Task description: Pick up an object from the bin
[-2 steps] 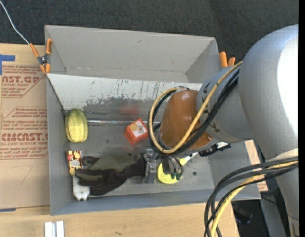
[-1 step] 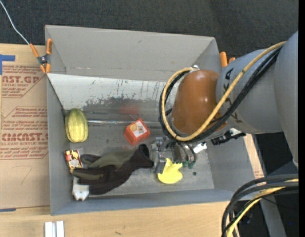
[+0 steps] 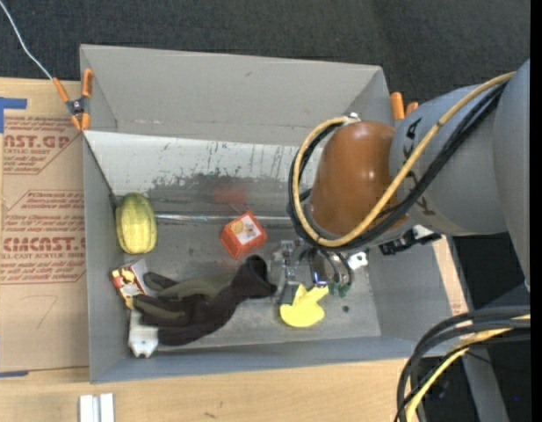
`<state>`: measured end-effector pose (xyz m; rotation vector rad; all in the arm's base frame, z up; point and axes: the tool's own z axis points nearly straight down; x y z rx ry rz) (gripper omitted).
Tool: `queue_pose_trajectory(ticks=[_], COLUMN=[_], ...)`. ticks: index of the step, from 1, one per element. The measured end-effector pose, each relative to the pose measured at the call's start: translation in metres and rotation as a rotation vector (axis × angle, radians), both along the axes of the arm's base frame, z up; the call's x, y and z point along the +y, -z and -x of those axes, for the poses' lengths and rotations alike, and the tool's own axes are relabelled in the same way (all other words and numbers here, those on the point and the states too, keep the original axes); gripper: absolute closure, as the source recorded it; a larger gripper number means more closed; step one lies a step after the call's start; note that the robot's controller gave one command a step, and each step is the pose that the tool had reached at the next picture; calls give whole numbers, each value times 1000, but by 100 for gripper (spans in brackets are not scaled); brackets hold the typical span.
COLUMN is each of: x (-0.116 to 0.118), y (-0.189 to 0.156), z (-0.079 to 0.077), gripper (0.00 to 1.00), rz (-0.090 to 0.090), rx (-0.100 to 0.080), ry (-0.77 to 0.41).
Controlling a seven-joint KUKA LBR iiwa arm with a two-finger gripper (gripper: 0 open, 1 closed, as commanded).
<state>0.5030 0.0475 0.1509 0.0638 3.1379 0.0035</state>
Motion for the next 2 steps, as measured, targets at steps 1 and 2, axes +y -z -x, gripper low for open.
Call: queue_pose_trajectory(ticks=[1,2], x=[15,40], y=[34,58], z=[5,23], gripper=[100,100], rz=[0,1], rx=[12,1], ry=[74,62])
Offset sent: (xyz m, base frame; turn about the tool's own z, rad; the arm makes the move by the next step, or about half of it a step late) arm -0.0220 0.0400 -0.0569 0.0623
